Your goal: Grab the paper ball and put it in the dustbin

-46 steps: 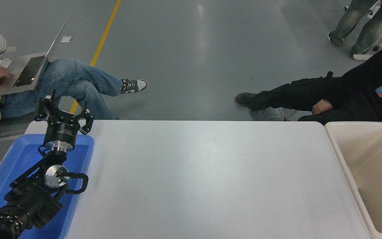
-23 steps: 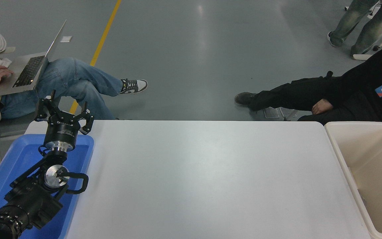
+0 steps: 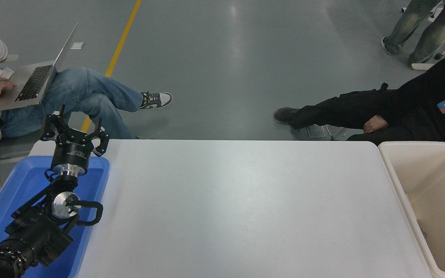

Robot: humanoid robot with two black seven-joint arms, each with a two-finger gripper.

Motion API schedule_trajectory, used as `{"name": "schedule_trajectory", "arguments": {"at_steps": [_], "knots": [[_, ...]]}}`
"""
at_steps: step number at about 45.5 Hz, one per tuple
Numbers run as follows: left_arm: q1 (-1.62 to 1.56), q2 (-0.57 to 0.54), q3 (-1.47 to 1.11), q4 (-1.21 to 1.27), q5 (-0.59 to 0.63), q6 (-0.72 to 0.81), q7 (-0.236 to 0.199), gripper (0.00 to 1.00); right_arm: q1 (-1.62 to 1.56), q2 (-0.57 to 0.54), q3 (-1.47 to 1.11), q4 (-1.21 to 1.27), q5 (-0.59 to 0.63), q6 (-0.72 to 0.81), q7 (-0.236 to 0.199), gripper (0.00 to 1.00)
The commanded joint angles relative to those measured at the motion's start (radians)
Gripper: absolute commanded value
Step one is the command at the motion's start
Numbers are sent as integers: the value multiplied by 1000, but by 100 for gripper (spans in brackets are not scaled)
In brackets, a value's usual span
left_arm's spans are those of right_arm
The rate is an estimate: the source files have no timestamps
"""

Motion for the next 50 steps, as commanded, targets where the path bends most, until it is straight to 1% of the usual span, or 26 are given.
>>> {"name": "schedule_trajectory", "arguments": {"at_steps": [1, 4, 9, 11, 19, 23, 26, 31, 32, 35, 43, 50], "knots": [[0, 0, 0, 0, 0, 0, 0, 99, 138, -115, -16, 213, 1, 7, -1, 94], [0, 0, 0, 0, 1, 0, 0, 99, 194, -143, -69, 305, 1, 9, -1, 96], [0, 0, 0, 0, 0, 0, 0, 99, 329, -146, -224, 454, 1, 9, -3, 96], [0, 0, 0, -1, 1, 0, 0, 99, 398, -137, -295, 503, 1, 10, -1, 100], [0, 0, 0, -1, 1, 0, 0, 99, 665, -69, -525, 676, 1, 61, -3, 100], [0, 0, 0, -1, 1, 0, 0, 99, 747, -13, -611, 759, 1, 148, -3, 100], [0, 1, 0, 0, 1, 0, 0, 99, 803, 37, -646, 798, 1, 252, -4, 100], [0, 0, 0, 0, 0, 0, 0, 99, 943, 69, -655, 812, 3, 514, -3, 100], [0, 0, 2, 0, 0, 0, 0, 99, 992, 96, -640, 818, 4, 641, 3, 100], [0, 1, 0, -1, 1, 0, 0, 99, 1058, 129, -625, 821, 9, 796, 4, 100], [0, 0, 2, 0, 0, 0, 0, 99, 1218, 189, -609, 838, 12, 811, 5, 100], [0, 0, 0, 0, 0, 0, 0, 99, 1340, 297, -586, 861, 29, 811, 4, 100]]}}
